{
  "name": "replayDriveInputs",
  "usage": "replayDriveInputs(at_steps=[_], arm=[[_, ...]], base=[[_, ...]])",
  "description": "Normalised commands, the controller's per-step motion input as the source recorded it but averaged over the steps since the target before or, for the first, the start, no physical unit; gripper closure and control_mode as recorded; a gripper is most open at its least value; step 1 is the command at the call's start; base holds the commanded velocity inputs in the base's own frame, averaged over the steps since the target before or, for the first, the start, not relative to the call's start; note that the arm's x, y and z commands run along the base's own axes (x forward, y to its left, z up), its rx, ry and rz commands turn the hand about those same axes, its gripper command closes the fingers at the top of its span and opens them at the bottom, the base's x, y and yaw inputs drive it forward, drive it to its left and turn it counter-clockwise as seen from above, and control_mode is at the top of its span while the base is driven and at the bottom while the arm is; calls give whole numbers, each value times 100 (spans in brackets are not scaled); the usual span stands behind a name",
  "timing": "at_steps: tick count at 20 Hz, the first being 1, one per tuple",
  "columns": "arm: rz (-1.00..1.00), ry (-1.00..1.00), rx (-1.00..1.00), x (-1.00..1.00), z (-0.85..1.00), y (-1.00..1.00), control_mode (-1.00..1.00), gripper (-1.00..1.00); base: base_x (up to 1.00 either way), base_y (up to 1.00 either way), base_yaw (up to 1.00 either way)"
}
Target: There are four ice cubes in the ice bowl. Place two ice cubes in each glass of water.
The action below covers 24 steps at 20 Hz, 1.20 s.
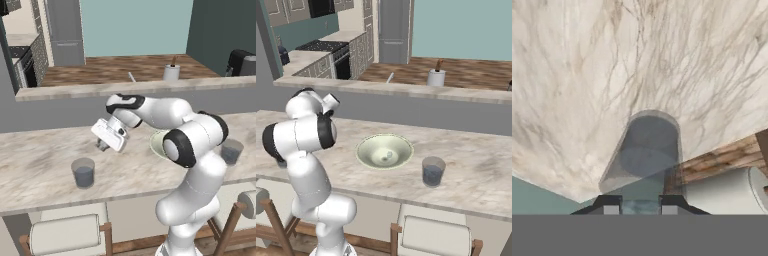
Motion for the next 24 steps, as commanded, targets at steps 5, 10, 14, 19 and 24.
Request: replayDriveInputs(at_steps=[5,10,14,19,24], arm=[[-2,14,-6,15,-9,32,-100,100],[-7,13,-9,14,-21,36,-100,100],[-8,4,-7,1,-30,22,-100,100],[-7,0,-1,0,-35,2,-100,100],[-5,-3,0,0,-28,0,-100,100]], base=[[0,0,0],[0,0,0],[0,0,0],[0,0,0],[0,0,0]])
